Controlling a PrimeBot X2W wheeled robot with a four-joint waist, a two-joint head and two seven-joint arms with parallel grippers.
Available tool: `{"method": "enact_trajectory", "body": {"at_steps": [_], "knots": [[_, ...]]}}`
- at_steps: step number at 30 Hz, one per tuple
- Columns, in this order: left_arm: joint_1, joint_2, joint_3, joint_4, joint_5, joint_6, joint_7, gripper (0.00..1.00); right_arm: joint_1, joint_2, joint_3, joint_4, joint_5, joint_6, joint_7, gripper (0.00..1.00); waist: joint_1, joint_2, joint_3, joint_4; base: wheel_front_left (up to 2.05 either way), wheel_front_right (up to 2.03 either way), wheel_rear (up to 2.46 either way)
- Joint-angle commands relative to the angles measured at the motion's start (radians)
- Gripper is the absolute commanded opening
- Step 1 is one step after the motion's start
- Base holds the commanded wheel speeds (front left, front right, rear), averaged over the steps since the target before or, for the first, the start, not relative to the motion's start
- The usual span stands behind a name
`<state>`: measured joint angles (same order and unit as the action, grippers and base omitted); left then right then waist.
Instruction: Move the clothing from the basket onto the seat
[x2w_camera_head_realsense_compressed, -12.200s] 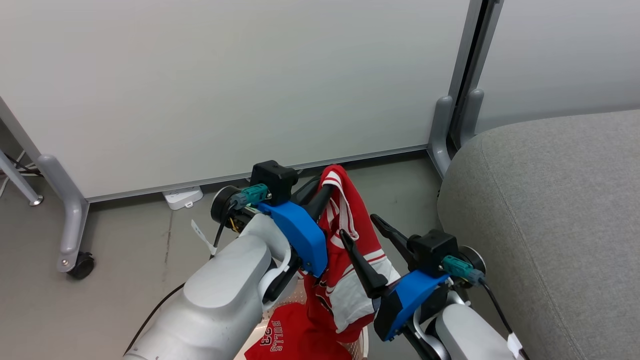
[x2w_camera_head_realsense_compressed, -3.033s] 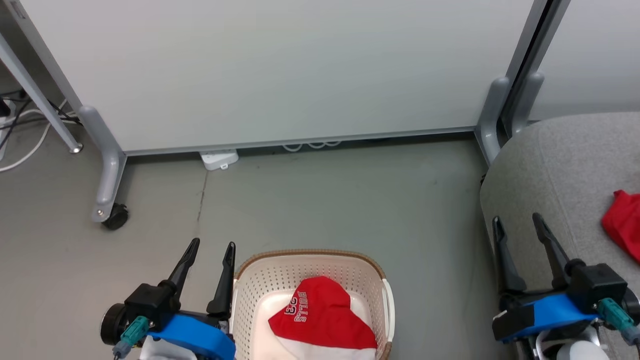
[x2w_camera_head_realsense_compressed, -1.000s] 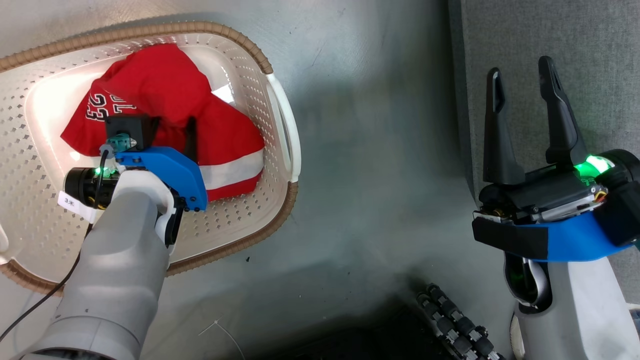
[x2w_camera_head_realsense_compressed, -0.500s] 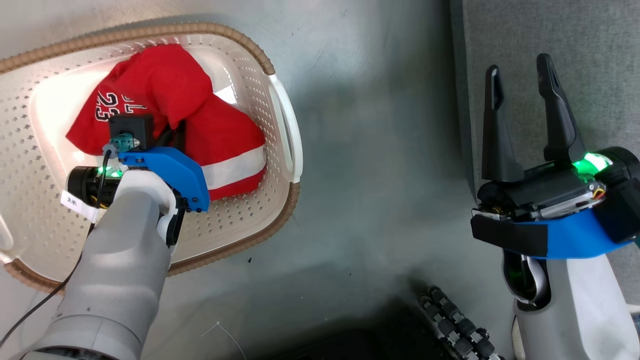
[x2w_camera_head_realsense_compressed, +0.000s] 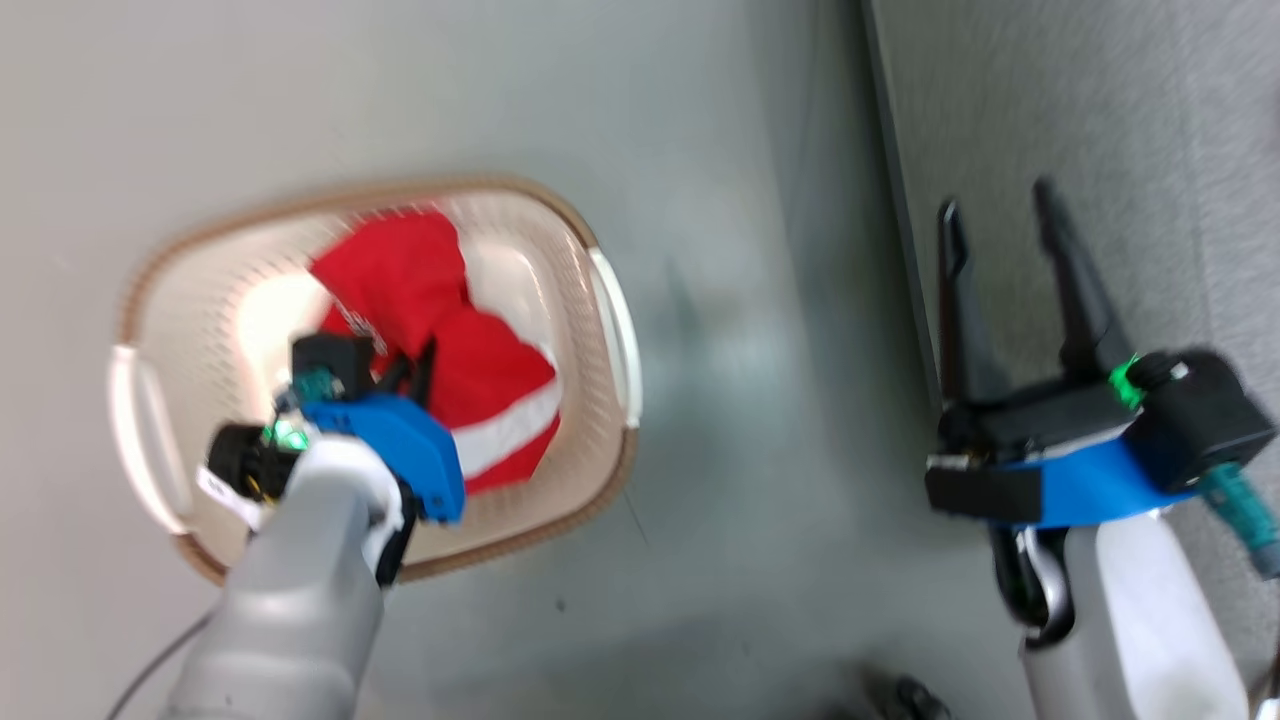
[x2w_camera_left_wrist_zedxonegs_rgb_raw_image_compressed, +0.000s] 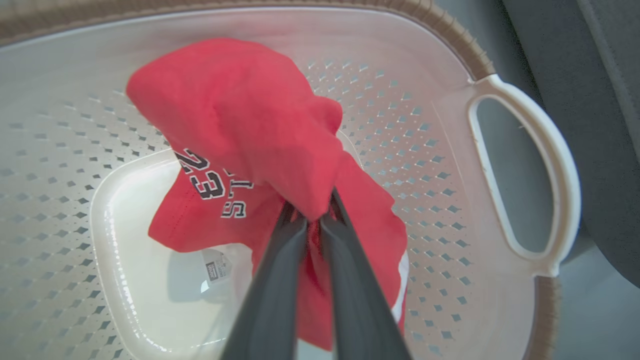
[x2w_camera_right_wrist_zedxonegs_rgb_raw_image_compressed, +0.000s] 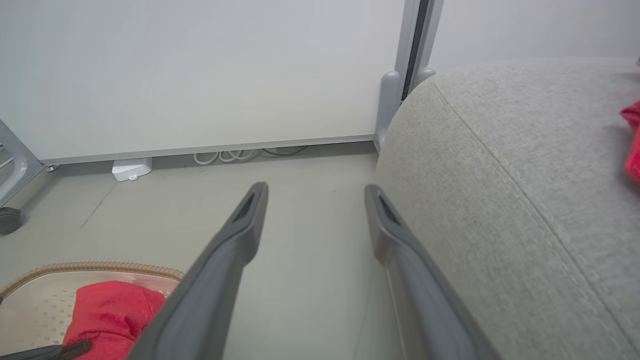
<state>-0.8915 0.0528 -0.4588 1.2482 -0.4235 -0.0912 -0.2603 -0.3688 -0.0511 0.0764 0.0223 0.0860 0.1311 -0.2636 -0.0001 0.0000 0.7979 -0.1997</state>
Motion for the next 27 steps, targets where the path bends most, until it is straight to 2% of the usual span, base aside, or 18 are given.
{"method": "enact_trajectory", "body": {"at_steps": [1, 6, 11, 17, 27], "knots": [[0.039, 0.000, -0.011, -0.014, -0.005, -0.007, -0.005, 0.00, 0.034, 0.001, -0.002, 0.019, -0.009, -0.001, 0.008, 1.00, 0.0001, 0.0000, -0.172, 0.082, 0.00, 0.00, 0.00], [0.165, -0.002, -0.075, -0.108, -0.041, -0.025, -0.006, 0.00, 0.101, -0.008, 0.001, 0.074, -0.023, -0.001, 0.043, 1.00, 0.0001, 0.0000, -0.376, 0.139, 0.00, 0.00, 0.00], [0.237, -0.002, -0.159, -0.174, -0.078, -0.033, -0.006, 0.00, 0.152, -0.020, 0.008, 0.095, -0.010, -0.001, 0.078, 1.00, 0.0001, 0.0000, -0.532, 0.183, 0.00, 0.00, 0.00], [0.244, -0.002, -0.232, -0.238, -0.112, -0.033, -0.006, 0.00, 0.193, -0.020, 0.017, 0.110, 0.004, -0.001, 0.105, 1.00, 0.0001, 0.0000, -0.657, 0.222, 0.00, 0.00, 0.00], [0.191, -0.001, -0.346, -0.332, -0.171, -0.037, -0.005, 0.00, 0.259, -0.012, 0.034, 0.132, 0.024, -0.001, 0.137, 1.00, 0.0001, 0.0000, -0.790, 0.254, 0.00, 0.00, 0.00]]}}
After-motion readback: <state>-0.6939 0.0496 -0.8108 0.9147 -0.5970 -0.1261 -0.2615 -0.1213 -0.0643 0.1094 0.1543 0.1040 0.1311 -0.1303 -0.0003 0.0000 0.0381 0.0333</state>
